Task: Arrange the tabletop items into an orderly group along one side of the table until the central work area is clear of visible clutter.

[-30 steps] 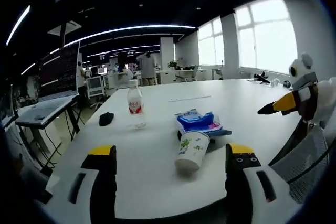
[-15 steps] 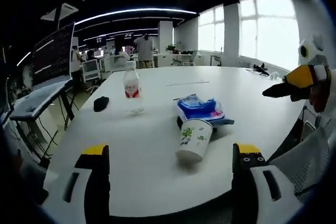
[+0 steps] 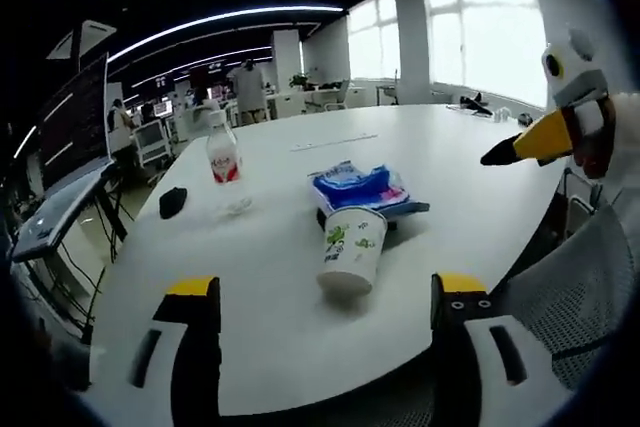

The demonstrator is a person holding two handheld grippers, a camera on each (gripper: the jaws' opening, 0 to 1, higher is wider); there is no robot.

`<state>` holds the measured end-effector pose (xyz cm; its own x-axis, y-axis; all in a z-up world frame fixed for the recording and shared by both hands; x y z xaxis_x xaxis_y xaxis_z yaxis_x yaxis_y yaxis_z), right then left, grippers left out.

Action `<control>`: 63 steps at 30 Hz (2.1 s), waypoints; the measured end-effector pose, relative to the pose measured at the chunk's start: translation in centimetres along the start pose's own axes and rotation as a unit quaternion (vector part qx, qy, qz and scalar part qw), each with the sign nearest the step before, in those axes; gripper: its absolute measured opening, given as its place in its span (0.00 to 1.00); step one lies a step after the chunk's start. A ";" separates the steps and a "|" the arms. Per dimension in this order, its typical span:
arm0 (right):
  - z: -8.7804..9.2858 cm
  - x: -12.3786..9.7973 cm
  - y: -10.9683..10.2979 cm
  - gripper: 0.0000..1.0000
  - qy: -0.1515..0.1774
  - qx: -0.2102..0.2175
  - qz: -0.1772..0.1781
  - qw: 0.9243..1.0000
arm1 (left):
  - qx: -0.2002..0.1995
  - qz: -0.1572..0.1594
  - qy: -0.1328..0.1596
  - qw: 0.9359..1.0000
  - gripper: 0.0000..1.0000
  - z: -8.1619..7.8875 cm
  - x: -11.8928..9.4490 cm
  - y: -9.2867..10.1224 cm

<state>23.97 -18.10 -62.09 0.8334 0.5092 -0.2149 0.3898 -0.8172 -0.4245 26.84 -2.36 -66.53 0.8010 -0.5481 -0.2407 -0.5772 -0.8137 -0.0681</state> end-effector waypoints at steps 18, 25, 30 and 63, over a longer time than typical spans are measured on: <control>1.6 5.6 1.4 0.61 -0.083 -0.048 -0.052 0.994 | 0.011 0.007 -0.046 0.999 0.81 1.6 0.1 0.0; 3.0 8.1 2.0 0.59 -0.127 -0.061 -0.089 0.986 | 0.021 0.012 -0.059 0.998 0.78 2.0 0.1 0.2; 3.5 10.0 1.4 0.57 -0.151 -0.066 -0.132 0.978 | 0.030 0.014 -0.065 0.997 0.76 2.2 0.0 0.2; 5.2 9.3 0.3 0.00 -0.140 0.116 -0.162 0.970 | 0.054 0.022 -0.093 0.994 0.60 3.1 -0.3 -0.3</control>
<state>29.81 -12.18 -68.83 0.5300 0.8095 -0.2527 0.4878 -0.5348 -0.6899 26.26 -1.39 -69.44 0.7376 -0.5293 -0.4194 -0.6325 -0.7589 -0.1547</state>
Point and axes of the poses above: the point that each gripper's makers call its tool centre point, and the gripper's own axes: x roughly forward along the fingers, y roughly to its right, z roughly out of its underside, the point moved 2 cm from there along -x, roughly backward along the fingers, and after that the axes turned 14 degrees about y, right-handed, at the moved point
